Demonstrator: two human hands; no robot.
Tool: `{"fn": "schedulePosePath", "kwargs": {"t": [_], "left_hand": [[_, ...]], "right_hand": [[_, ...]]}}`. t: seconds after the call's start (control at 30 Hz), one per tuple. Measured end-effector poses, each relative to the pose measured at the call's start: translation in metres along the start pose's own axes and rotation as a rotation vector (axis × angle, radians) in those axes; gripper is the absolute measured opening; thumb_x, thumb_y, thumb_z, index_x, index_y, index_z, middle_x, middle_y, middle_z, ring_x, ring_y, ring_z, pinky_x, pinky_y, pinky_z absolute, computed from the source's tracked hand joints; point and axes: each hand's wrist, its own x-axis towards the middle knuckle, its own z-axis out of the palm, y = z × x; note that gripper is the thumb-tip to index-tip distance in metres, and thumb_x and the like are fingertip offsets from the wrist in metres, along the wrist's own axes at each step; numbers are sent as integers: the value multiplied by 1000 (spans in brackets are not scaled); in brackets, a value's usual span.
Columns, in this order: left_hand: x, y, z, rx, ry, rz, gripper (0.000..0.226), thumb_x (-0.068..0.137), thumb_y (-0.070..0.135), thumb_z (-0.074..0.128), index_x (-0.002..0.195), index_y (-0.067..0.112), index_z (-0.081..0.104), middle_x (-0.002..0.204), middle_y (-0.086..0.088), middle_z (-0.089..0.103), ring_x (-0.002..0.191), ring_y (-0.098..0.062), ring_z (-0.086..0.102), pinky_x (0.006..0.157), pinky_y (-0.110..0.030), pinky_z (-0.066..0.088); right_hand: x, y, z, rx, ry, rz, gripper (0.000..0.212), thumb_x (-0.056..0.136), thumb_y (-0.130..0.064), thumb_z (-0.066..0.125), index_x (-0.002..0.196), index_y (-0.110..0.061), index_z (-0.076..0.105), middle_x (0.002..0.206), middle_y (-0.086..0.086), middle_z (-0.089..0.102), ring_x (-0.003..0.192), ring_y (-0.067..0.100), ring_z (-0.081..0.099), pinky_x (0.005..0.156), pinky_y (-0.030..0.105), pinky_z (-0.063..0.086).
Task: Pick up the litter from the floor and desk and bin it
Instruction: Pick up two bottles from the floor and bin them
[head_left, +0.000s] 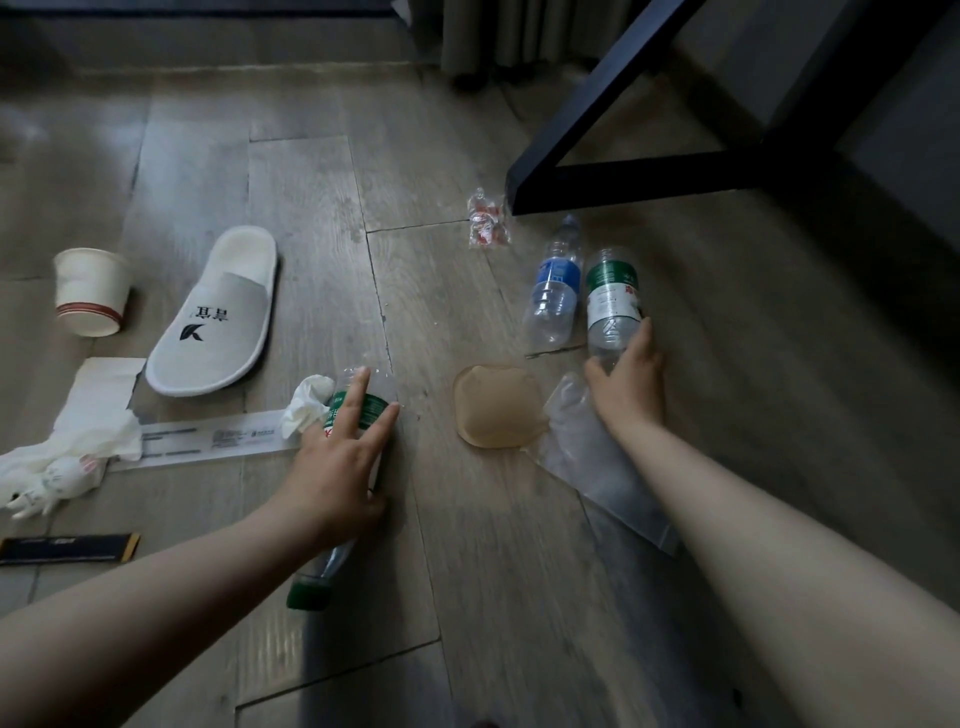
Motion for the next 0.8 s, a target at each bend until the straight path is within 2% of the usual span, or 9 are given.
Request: {"fn": "schedulePosePath", "kwargs": {"t": [0.13,0.2,0.27,0.37,0.43,0.5,0.57,0.67,0.8], "left_hand": [[-10,-3,-17,-208,12,-14,126,64,28,83,151,34,-8,158,-7,-20,146,-30,12,112,-37,29],[-18,1,-31,-326,74,-65,126,66,27,82,150,32,-12,159,-12,10,144,-27,21,109,-34,32],[-25,7,-47,-463,115,-129,124,68,25,81,151,27,-11,155,-11,26,137,-24,34,99,-29,37],[-29,17,-77,-526,97,-135,118,66,25,80,153,26,0,142,-9,44,112,-18,53,79,-23,43],[-25,23,-99,-581,122,-141,104,66,26,79,150,26,19,113,-4,62,84,-13,62,63,-24,49],[-17,28,-123,-643,161,-122,93,64,26,79,143,30,30,94,1,66,72,-12,64,57,-28,53],[-9,33,-145,-705,164,-92,95,65,23,79,145,30,28,97,1,66,74,-10,65,55,-24,52],[-4,42,-183,-791,201,-109,97,70,18,77,148,29,20,107,2,62,80,-8,63,58,-16,46],[-24,55,-244,-840,260,-159,90,72,20,75,145,31,25,101,9,62,80,-3,61,59,-14,43]], "right_hand": [[-22,-16,-30,27,-12,-27,87,86,-28,64,152,-6,10,142,26,33,122,39,45,98,36,39],[-37,-24,-48,67,-22,-20,84,85,-27,65,150,-5,15,141,25,35,122,38,44,97,34,38],[-55,-29,-64,114,-43,-19,81,83,-30,67,147,-8,23,138,21,41,118,34,48,94,34,40],[-79,-39,-84,183,-71,-21,82,76,-45,73,141,-15,32,130,13,52,115,29,54,95,40,47],[-90,-48,-96,250,-68,-4,81,75,-49,74,138,-17,36,126,8,58,113,26,57,94,43,49],[-94,-62,-104,341,-88,4,68,78,-45,73,133,-19,42,118,2,63,106,19,61,87,36,51],[-95,-81,-111,425,-140,-8,55,81,-37,73,127,-24,45,110,-3,64,96,9,64,80,28,52],[-93,-115,-123,490,-110,-14,62,80,-33,74,133,-21,45,109,-2,67,89,4,65,81,27,54],[-102,-163,-153,475,-81,-3,67,79,-37,74,136,-20,43,111,-2,68,92,8,67,83,31,55]]}}
